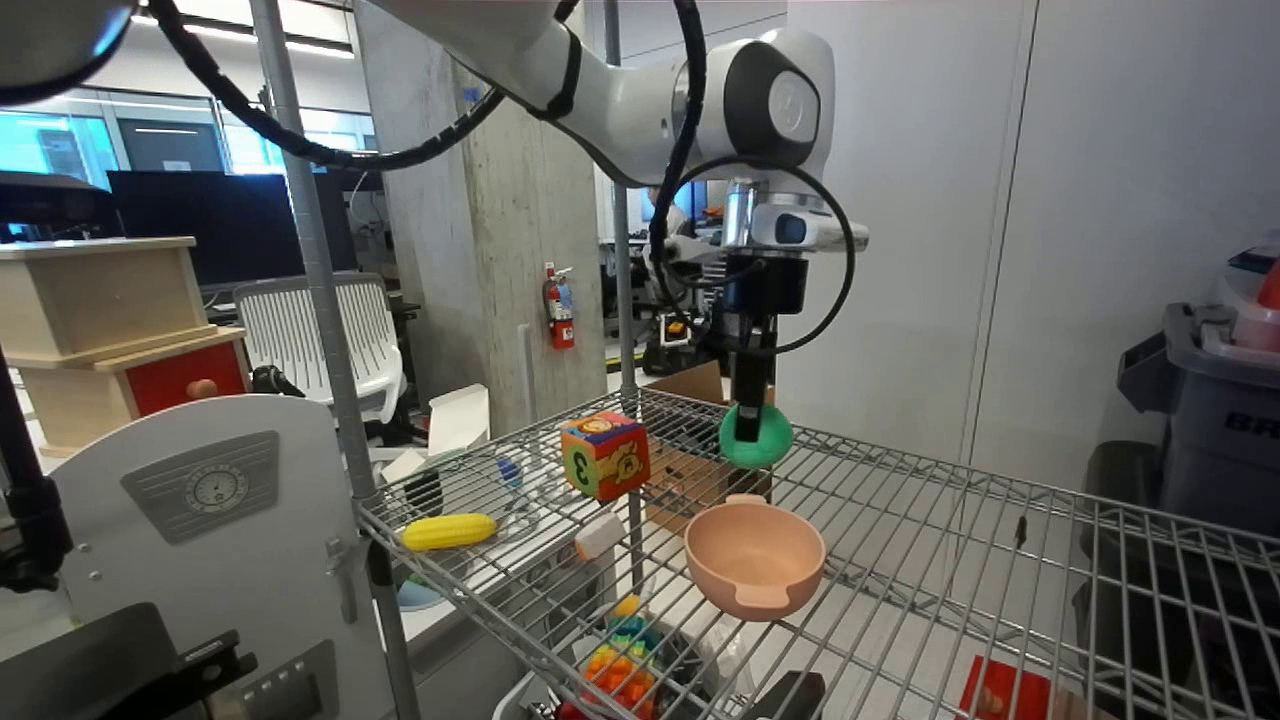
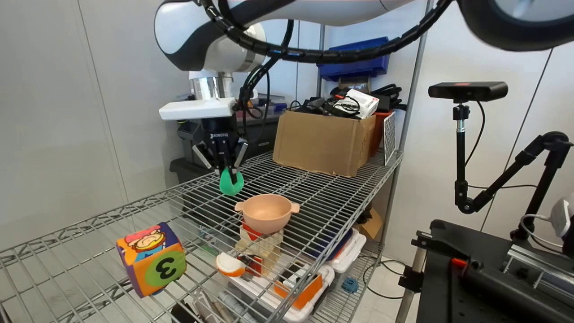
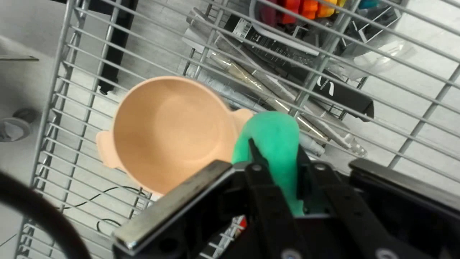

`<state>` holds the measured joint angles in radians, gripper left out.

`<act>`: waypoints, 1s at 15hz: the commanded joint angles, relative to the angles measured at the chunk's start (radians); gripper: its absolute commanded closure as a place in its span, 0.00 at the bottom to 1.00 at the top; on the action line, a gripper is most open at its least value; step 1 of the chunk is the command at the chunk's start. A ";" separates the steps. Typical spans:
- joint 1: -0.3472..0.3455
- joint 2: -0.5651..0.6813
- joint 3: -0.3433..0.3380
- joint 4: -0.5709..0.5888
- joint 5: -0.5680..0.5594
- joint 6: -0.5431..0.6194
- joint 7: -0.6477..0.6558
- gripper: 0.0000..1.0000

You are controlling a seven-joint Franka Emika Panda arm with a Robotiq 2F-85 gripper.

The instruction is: Put the green plush toy in the pink pot

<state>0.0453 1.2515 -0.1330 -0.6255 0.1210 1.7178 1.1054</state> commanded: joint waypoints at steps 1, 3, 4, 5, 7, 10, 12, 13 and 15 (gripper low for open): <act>-0.005 -0.053 -0.024 -0.079 -0.021 -0.038 -0.009 0.95; -0.009 -0.067 -0.033 -0.130 -0.031 -0.032 -0.016 0.95; -0.009 -0.074 -0.035 -0.159 -0.034 -0.026 -0.019 0.95; -0.009 -0.082 -0.039 -0.192 -0.038 -0.019 -0.022 0.95; -0.003 -0.103 -0.047 -0.266 -0.048 0.000 -0.029 0.95; 0.008 -0.147 -0.050 -0.389 -0.065 0.037 -0.039 0.95; 0.016 -0.182 -0.049 -0.474 -0.077 0.064 -0.047 0.95; 0.021 -0.202 -0.048 -0.516 -0.081 0.080 -0.053 0.95; 0.034 -0.242 -0.049 -0.599 -0.093 0.113 -0.062 0.56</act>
<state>0.0513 1.1187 -0.1729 -1.0454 0.0514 1.7737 1.0668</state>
